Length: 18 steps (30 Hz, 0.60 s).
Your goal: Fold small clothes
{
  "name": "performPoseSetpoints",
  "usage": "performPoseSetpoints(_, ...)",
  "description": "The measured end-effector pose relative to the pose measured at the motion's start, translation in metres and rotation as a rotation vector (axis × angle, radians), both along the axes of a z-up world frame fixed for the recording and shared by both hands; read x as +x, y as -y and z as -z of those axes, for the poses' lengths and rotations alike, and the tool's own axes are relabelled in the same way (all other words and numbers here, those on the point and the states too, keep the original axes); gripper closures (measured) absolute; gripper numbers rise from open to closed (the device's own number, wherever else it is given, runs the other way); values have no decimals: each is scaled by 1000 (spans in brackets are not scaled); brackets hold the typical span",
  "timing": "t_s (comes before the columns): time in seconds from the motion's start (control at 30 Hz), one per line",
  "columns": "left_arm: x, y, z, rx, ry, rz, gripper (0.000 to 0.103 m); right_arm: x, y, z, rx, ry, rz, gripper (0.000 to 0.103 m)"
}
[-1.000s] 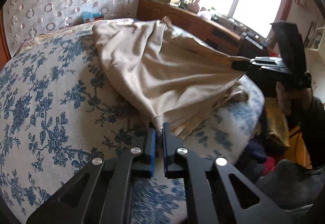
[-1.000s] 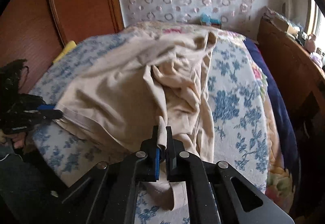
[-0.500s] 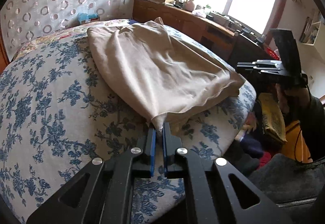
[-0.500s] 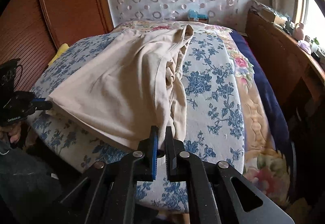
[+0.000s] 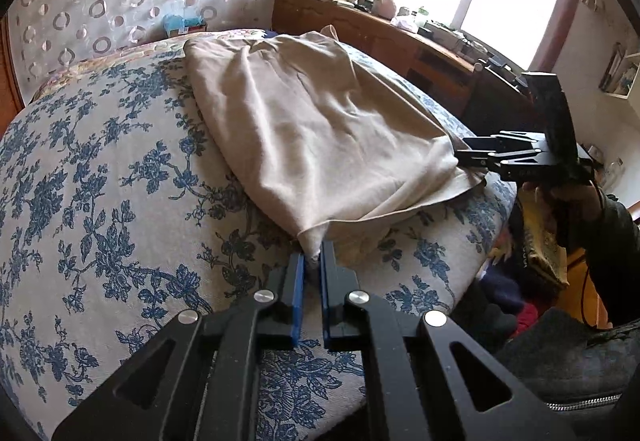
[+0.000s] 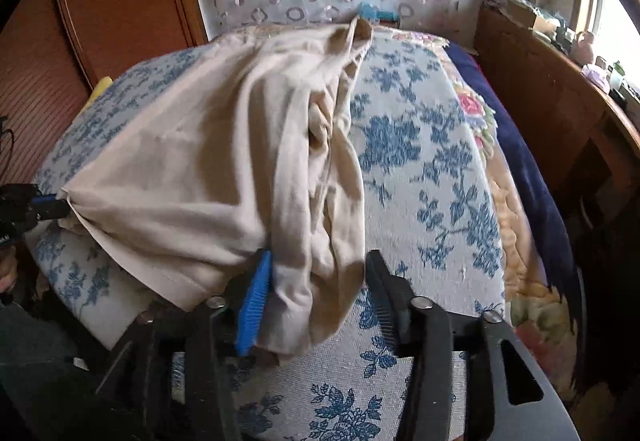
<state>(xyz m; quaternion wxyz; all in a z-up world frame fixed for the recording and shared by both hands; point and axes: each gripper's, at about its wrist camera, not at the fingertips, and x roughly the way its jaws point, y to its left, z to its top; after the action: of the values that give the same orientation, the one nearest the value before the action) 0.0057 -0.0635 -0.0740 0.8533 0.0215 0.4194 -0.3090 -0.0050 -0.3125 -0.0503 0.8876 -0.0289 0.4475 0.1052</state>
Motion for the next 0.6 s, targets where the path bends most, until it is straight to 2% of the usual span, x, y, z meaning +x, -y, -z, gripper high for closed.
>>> performPoseSetpoints(0.2, 3, 1, 2, 5, -5, -6, 97, 0, -7, 1, 15, -1, -31, 47)
performPoseSetpoints(0.4, 5, 0, 6, -5, -17, -9, 97, 1, -21, 5, -17, 22, -85, 47)
performPoseSetpoints(0.47, 7, -1, 8, -12, -24, -9, 97, 0, -22, 6, -21, 30, -90, 55)
performPoseSetpoints(0.53, 7, -2, 8, -20, -28, -10, 96, -1, -25, 6, -21, 37, -111, 71)
performPoseSetpoints(0.57, 7, -3, 8, -21, -30, -10, 94, -2, -26, 6, -19, 39, -118, 75)
performPoseSetpoints(0.6, 8, -3, 9, -19, -31, -13, 94, -3, -27, 6, -15, 37, -123, 84)
